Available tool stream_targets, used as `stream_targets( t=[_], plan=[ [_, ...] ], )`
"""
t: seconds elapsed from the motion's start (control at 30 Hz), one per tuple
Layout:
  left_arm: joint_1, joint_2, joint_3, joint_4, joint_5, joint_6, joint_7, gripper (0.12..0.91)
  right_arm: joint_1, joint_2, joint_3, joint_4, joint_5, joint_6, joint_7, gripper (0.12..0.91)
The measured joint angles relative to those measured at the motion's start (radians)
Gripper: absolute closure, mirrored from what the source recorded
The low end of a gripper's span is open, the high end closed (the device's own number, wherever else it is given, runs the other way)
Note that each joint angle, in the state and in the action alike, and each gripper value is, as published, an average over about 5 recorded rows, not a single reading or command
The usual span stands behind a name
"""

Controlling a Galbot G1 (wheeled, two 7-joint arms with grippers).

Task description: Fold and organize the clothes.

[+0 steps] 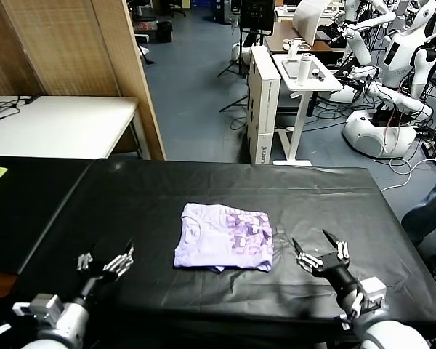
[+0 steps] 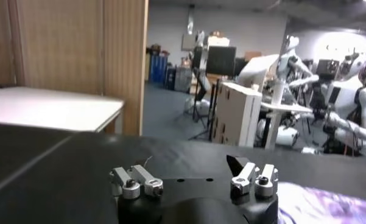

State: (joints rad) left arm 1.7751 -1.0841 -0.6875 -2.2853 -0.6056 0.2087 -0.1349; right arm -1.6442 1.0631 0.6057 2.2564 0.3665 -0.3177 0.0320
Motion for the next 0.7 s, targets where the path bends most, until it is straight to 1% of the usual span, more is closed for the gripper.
stream_targets(
  t=[0.13, 0.3, 0.5, 0.57, 0.7],
  plan=[
    [0.029, -0.004, -0.002, -0.004, 0.004, -0.001, 0.0, 0.123, -0.036, 0.023, 0.0, -0.003, -0.017, 0.023, -0.001, 0.118],
    [0.047, -0.008, -0.002, -0.004, 0.012, -0.001, 0.002, 0.123, -0.051, 0.033, 0.0, -0.013, -0.02, 0.029, -0.003, 0.118],
    [0.066, -0.01, -0.006, -0.006, 0.012, -0.004, 0.02, 0.123, -0.055, 0.036, 0.001, -0.019, -0.02, 0.029, -0.003, 0.118],
    [0.071, -0.011, -0.006, -0.008, 0.012, 0.002, 0.017, 0.123, -0.058, 0.037, 0.003, -0.018, -0.02, 0.028, -0.003, 0.118],
    [0.076, -0.012, -0.007, -0.012, 0.01, 0.015, -0.001, 0.123, -0.066, 0.037, 0.007, -0.017, -0.021, 0.026, -0.003, 0.118]
  ],
)
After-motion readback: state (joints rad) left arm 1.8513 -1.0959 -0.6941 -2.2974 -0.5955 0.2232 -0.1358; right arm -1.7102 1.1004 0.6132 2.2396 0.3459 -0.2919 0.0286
